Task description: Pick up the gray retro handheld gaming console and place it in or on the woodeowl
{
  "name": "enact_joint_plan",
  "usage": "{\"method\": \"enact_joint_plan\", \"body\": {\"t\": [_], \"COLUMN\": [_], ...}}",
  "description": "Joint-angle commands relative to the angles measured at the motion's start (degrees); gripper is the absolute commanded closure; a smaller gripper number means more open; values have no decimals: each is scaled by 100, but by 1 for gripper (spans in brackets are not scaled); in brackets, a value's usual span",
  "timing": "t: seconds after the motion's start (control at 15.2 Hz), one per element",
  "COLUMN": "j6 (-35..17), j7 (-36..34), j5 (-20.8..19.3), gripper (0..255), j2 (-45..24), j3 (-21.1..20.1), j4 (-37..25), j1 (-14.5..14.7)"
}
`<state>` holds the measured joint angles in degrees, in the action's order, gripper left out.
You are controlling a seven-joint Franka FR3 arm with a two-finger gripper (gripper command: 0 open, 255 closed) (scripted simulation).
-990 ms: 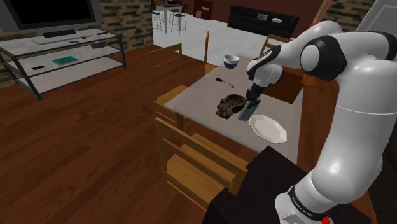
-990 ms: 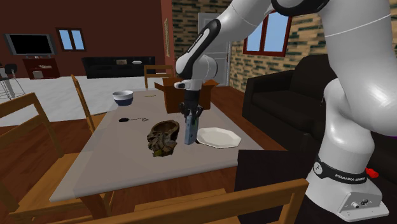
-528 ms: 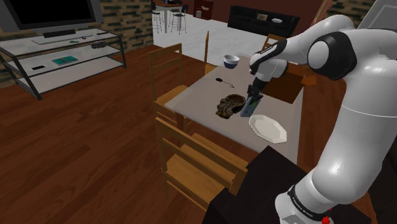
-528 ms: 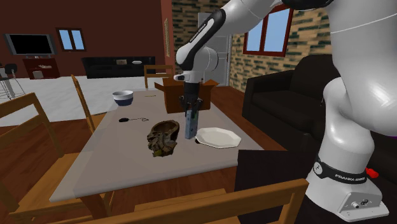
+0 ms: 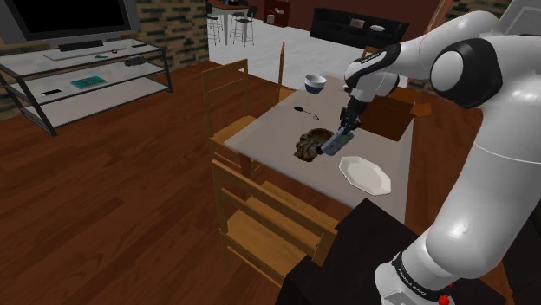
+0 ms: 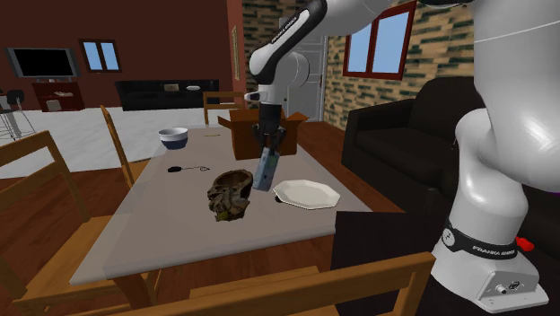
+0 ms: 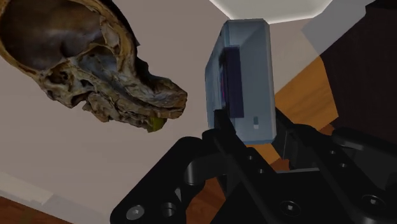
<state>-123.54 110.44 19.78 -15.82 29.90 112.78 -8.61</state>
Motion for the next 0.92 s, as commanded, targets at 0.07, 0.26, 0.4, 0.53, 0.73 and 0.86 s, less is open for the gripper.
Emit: {"method": "enact_joint_plan", "body": {"t": [0.07,0.26,0.4,0.53,0.73,0.86], "j6": [203,390,508,757,1166,1469], "j7": [-98,-183,-233,-318,-464,-579], "j5": [-117,-213,-269,-135,54,170], "gripper": [255,255,255,255,255,255], "j2": [138,253,320,-20,-563,-954], "j3": [40,69,85,12,-95,-173], "j4": [-96,-195,-262,-818,-1734,-2416], "j1": [27,47,58,33,-45,-131]}}
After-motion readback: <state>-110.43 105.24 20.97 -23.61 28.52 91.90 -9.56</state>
